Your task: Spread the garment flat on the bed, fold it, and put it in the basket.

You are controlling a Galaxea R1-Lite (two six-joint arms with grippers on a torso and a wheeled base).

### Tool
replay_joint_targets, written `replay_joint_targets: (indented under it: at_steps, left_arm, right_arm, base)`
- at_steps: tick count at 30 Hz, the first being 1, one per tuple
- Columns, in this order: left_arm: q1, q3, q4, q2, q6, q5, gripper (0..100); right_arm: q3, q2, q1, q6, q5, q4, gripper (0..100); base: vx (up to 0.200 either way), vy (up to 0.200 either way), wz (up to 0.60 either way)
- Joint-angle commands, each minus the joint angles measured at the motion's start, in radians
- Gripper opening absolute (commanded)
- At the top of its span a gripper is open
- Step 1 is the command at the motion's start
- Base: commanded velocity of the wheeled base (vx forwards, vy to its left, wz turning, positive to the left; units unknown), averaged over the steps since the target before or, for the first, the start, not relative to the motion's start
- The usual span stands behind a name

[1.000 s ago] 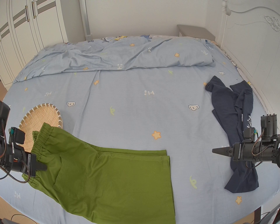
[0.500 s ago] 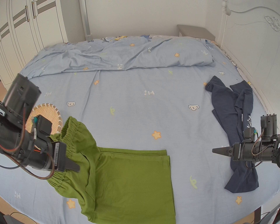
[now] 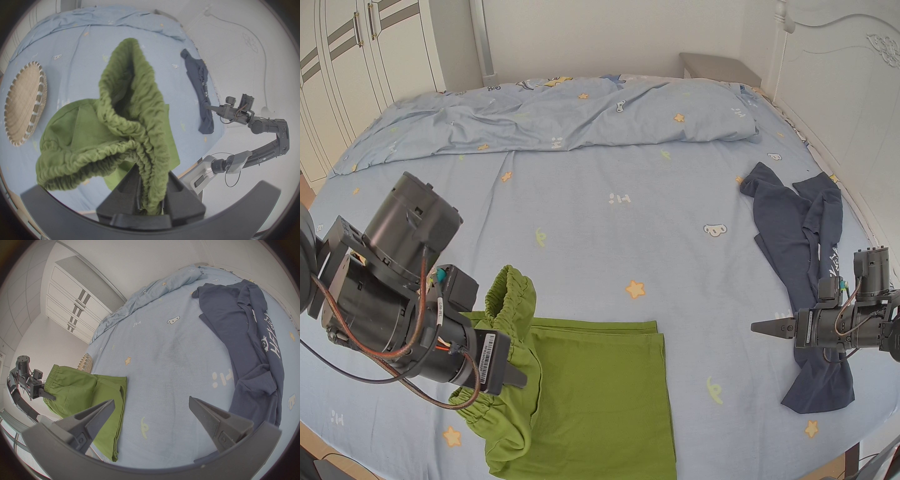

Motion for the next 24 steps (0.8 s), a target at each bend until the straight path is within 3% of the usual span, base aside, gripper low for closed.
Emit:
replay_joint_targets:
  at_steps: [1,9,21,22,24]
  left_arm:
    - [-0.030,-0.002,-0.054,0.019,0.016,-0.004,0]
    - [-0.116,0.013,-0.123,0.076,0.007,-0.004,0]
    - [-0.159,0.027,-0.134,0.131,0.012,-0.001,0]
    - [-0.164,0.027,-0.135,0.134,0.012,0.001,100]
    - [-0.164,0.027,-0.135,0.134,0.012,0.001,100]
  right_arm:
    - [0.000,0.005,0.001,0.000,0.000,0.000,100]
    - [0.000,0.005,0.001,0.000,0.000,0.000,100]
    - [0.007,0.005,0.002,0.000,0.000,-0.006,100]
    - [0.007,0.005,0.002,0.000,0.000,-0.006,100]
    - [0.007,0.005,0.002,0.000,0.000,-0.006,100]
  base:
    - [0.000,0.000,0.00]
    - [0.000,0.000,0.00]
    - [0.000,0.000,0.00]
    - [0.000,0.000,0.00]
    - [0.000,0.000,0.00]
